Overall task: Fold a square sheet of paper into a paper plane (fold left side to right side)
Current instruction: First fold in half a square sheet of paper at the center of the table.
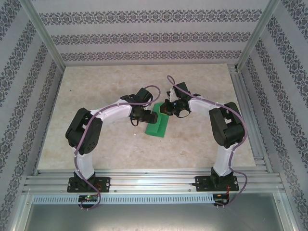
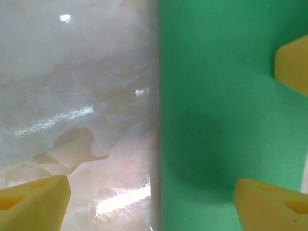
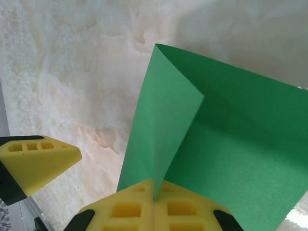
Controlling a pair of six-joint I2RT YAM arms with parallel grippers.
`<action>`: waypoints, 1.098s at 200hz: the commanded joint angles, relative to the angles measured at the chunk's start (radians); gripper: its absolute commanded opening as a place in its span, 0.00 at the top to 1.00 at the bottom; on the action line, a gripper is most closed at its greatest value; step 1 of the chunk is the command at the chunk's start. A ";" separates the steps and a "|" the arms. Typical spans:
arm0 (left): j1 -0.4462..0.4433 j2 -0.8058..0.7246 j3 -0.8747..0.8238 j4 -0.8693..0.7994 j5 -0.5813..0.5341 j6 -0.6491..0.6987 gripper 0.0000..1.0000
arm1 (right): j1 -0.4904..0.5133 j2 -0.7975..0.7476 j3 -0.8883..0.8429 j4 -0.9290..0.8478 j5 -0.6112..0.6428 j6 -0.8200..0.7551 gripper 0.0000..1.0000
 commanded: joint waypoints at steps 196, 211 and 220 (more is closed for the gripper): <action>0.136 -0.318 -0.151 0.024 -0.011 -0.041 0.10 | 0.051 0.122 0.188 0.068 -0.086 -0.031 0.96; 0.141 -0.329 -0.165 0.027 -0.012 -0.040 0.10 | 0.056 0.127 0.188 0.098 -0.096 -0.004 0.96; 0.143 -0.329 -0.171 0.028 -0.014 -0.039 0.10 | 0.060 0.133 0.190 0.139 -0.114 0.032 0.96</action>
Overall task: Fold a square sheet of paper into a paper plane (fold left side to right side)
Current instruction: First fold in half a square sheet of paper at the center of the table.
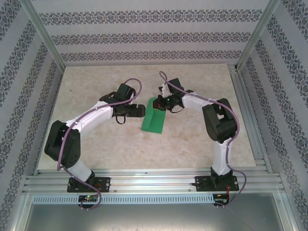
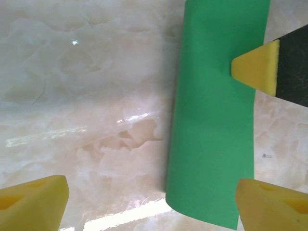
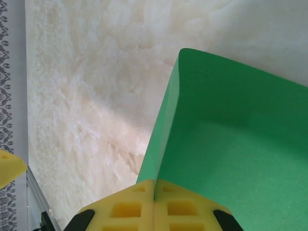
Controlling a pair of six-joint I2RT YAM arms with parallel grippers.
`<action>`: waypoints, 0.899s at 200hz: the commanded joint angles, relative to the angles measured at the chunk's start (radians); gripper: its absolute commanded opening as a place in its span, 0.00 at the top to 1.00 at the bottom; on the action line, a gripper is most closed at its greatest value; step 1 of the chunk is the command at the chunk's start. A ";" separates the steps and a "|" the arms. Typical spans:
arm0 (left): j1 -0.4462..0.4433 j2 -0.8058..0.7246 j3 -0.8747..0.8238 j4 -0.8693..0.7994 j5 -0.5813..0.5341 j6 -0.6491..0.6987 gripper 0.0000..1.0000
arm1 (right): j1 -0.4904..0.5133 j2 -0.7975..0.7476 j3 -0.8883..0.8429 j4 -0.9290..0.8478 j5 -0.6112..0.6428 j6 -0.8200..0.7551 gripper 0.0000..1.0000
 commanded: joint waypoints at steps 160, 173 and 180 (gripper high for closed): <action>0.029 -0.071 -0.044 -0.015 -0.067 0.000 0.11 | 0.057 0.118 0.234 -0.007 -0.057 0.053 0.96; 0.032 -0.068 -0.047 -0.011 -0.062 0.001 0.11 | 0.055 0.122 0.235 -0.009 -0.067 0.053 0.96; 0.033 -0.064 -0.047 -0.007 -0.055 0.002 0.11 | 0.052 0.124 0.236 -0.015 -0.069 0.049 0.96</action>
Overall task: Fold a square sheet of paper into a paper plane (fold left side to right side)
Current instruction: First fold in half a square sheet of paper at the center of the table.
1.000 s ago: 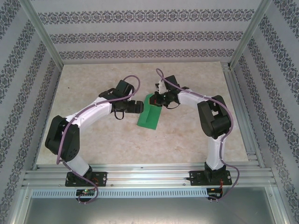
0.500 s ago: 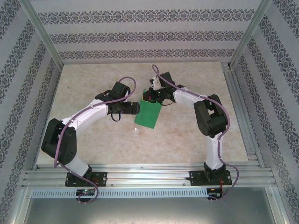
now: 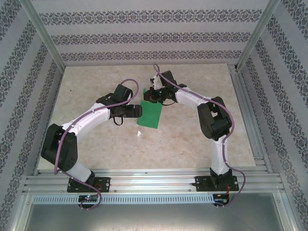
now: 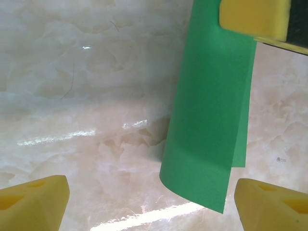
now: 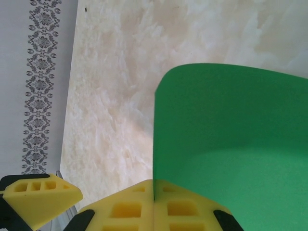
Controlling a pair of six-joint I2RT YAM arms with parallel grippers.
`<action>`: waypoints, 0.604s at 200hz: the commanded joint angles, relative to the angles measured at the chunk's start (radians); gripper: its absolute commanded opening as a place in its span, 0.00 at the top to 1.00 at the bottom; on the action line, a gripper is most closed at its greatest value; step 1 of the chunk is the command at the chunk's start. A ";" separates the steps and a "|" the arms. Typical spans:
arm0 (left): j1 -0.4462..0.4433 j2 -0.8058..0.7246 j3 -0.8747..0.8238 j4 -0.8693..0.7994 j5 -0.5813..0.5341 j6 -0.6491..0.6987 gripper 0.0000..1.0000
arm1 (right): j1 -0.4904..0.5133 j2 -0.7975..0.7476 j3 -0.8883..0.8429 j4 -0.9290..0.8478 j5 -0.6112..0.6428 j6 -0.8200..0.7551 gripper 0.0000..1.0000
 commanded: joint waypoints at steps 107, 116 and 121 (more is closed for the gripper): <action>0.001 0.202 0.059 0.079 0.107 -0.031 0.11 | -0.067 0.053 -0.008 -0.112 -0.024 -0.099 0.95; -0.002 0.217 0.068 0.081 0.104 -0.034 0.11 | -0.071 0.057 -0.007 -0.116 -0.027 -0.105 0.95; -0.002 0.224 0.071 0.082 0.104 -0.036 0.11 | -0.073 0.059 -0.006 -0.121 -0.028 -0.110 0.95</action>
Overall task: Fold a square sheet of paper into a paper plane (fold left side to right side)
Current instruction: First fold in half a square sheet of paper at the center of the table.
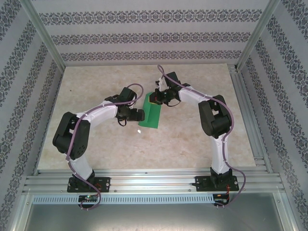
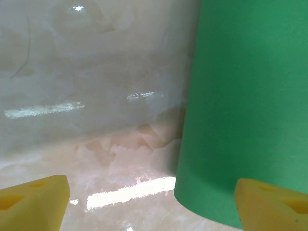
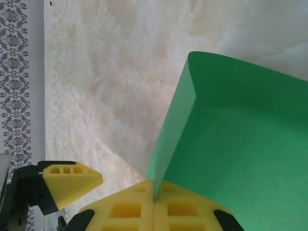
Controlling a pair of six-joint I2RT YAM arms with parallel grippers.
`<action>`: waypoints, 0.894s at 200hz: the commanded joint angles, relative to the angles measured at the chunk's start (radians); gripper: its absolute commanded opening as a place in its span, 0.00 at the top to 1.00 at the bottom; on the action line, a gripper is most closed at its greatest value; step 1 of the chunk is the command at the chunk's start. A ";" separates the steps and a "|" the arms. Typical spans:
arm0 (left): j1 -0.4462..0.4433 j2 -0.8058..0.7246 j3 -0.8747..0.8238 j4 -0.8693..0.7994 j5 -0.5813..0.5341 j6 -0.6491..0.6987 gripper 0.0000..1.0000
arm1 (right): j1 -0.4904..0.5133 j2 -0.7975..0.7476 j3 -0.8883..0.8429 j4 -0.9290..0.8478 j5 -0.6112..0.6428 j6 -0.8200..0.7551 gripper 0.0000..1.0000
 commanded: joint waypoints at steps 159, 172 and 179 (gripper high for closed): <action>-0.012 0.166 0.197 0.089 0.129 -0.071 0.25 | -0.057 0.045 -0.033 -0.068 0.023 -0.104 0.95; -0.012 0.176 0.204 0.090 0.135 -0.073 0.27 | -0.059 0.047 -0.034 -0.069 0.024 -0.105 0.95; -0.012 0.181 0.209 0.089 0.135 -0.072 0.27 | -0.060 0.049 -0.034 -0.069 0.024 -0.106 0.95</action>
